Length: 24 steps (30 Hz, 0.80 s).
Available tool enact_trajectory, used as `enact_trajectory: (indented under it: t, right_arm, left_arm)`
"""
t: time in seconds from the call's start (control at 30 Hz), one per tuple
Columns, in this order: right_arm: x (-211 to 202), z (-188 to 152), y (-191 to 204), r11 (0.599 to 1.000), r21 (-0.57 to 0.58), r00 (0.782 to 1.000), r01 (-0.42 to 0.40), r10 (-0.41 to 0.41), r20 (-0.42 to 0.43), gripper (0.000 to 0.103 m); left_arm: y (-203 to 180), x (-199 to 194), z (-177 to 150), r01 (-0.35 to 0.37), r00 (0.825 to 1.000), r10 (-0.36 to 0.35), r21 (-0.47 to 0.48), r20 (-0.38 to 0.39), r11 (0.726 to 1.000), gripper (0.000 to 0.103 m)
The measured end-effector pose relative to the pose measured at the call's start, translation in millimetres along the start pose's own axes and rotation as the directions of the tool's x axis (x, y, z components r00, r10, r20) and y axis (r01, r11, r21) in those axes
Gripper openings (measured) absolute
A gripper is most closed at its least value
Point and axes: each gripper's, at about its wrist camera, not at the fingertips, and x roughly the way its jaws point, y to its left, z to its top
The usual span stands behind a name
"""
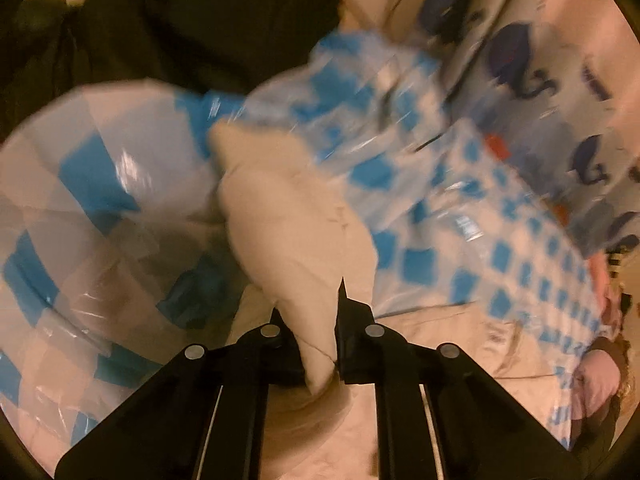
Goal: Fold large clothes
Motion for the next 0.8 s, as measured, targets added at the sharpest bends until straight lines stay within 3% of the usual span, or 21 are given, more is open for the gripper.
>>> enact_trajectory:
  t: [0.07,0.13,0.3,0.5,0.6,0.7,0.8]
  right_arm:
    - [0,1,-1,1.0,0.008,1.0,-0.005,0.005,-0.002,0.097]
    - [0,1,-1,1.0,0.016,1.0,-0.009,0.009,-0.004,0.097]
    - [-5,4,-5,0.997,0.07,0.999,-0.043,0.044,-0.015,0.097]
    - [-22,10,-17,0.957,0.207,0.978,-0.205,0.207,0.014,0.097]
    - [-29,11,-32,0.903,0.311,0.954,-0.296,0.298,0.043,0.097]
    - [-32,10,-53,0.825,0.425,0.923,-0.373,0.377,0.078,0.097]
    - [-34,8,-75,0.737,0.523,0.893,-0.428,0.433,0.12,0.097]
  left_arm:
    - [-15,-27,-2,0.069,0.996,-0.07,0.018,0.061,0.997,0.008]
    - [-30,-48,-4,0.09,0.991,-0.094,0.038,0.094,0.995,0.008]
    - [-83,-101,-17,0.187,0.962,-0.207,0.119,0.177,0.975,0.008]
    - [-159,-121,-52,0.245,0.938,-0.294,0.246,0.184,0.938,0.008]
    - [-202,-114,-82,0.278,0.93,-0.335,0.305,0.153,0.911,0.008]
    - [-248,-91,-118,0.293,0.929,-0.354,0.367,0.107,0.883,0.008]
    - [-295,-51,-173,0.233,0.954,-0.294,0.487,0.053,0.842,0.008]
